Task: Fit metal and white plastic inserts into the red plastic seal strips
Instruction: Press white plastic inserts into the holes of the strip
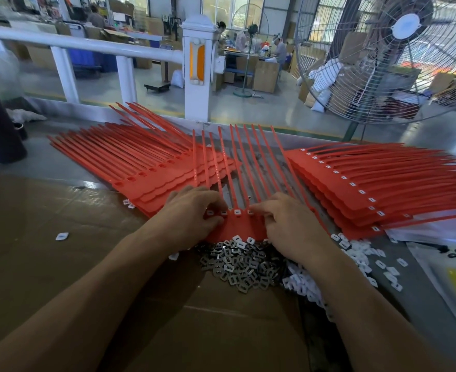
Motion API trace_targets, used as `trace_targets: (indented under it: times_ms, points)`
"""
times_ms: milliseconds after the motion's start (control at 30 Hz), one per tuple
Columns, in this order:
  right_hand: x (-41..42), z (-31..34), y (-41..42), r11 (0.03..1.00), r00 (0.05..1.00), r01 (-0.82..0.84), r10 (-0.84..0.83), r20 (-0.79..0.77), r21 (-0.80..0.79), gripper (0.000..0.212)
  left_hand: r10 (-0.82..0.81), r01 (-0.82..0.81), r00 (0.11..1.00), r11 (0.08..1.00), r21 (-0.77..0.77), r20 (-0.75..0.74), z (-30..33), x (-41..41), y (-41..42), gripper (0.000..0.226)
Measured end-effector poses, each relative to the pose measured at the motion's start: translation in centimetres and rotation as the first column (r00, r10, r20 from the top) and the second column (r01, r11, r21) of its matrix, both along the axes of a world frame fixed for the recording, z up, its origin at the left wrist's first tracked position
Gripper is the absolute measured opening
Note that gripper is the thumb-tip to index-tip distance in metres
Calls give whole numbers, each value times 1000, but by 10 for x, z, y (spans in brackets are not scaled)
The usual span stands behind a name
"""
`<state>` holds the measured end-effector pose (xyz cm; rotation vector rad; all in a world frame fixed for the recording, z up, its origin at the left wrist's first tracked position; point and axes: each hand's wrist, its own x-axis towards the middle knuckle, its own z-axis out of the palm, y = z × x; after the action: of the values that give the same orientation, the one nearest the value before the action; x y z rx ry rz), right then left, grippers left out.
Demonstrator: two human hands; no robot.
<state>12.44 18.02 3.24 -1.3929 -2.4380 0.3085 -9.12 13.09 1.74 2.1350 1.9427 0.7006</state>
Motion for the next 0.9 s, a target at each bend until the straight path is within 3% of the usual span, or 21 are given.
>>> trace_targets:
  times_ms: [100,500,633,733,900]
  points:
    - [2,1,-2,1000,998,-6,5,-55,-1,45,-3,3,1000,1000,0,0,0,-1,0,20]
    - [-4,2,-1,999,997,-14,10,81,48,35,11,-11,1000,1000,9,-20,-2,-1,0,21]
    - [-1,1,-9,995,996,-67,71,-57,75,24,10,-10,1000,1000,13,-8,-2,-1,-1,21]
    - [1,4,-14,981,969,-191,185,-163,-20,9,8,-8,1000,1000,23,-19,-1,0,-1,22]
    - [-4,3,-18,963,965,-251,241,-102,-95,7,12,-12,1000,1000,24,-15,-2,0,-2,23]
